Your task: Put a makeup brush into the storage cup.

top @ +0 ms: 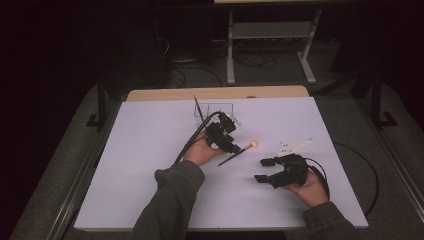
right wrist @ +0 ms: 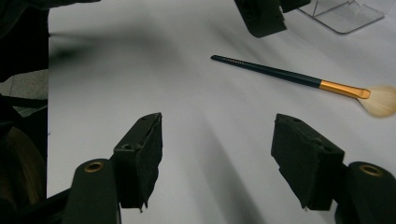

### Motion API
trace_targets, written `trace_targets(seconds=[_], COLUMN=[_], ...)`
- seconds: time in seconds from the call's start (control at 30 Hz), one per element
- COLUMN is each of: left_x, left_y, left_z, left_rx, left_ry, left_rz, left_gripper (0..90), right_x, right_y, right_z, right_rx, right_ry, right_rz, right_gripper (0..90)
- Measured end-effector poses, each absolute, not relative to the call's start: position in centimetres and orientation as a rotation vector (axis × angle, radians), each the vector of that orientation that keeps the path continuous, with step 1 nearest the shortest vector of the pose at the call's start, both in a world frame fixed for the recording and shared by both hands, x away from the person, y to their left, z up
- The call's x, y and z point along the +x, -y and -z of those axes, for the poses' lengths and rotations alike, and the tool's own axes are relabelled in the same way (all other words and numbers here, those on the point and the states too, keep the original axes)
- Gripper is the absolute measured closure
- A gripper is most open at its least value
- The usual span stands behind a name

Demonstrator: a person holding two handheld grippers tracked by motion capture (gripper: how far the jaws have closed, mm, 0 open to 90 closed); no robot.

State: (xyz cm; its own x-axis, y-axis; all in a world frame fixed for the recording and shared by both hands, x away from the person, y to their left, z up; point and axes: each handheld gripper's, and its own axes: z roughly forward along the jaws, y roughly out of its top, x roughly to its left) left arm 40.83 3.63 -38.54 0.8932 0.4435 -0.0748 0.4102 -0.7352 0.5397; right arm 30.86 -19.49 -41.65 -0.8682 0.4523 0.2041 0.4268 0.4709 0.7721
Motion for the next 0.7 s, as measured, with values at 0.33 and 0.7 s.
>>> trace_targets(seconds=[0.33, 0.7], left_x=[41.6, 42.1], left_y=[-2.7, -1.7], left_z=[40.1, 41.0], left_rx=[2.527, 2.576], left_ry=[-0.659, -0.665], left_rz=[-0.052, -0.011], left_gripper=[54.2, 61.3], right_x=[30.9, 30.9], right_y=[19.6, 19.6], right_z=[41.6, 41.7], right_rx=[0.805, 0.800], right_ry=[-2.668, -2.673], right_rz=[-1.381, -1.368], right_gripper=[31.4, 32.1])
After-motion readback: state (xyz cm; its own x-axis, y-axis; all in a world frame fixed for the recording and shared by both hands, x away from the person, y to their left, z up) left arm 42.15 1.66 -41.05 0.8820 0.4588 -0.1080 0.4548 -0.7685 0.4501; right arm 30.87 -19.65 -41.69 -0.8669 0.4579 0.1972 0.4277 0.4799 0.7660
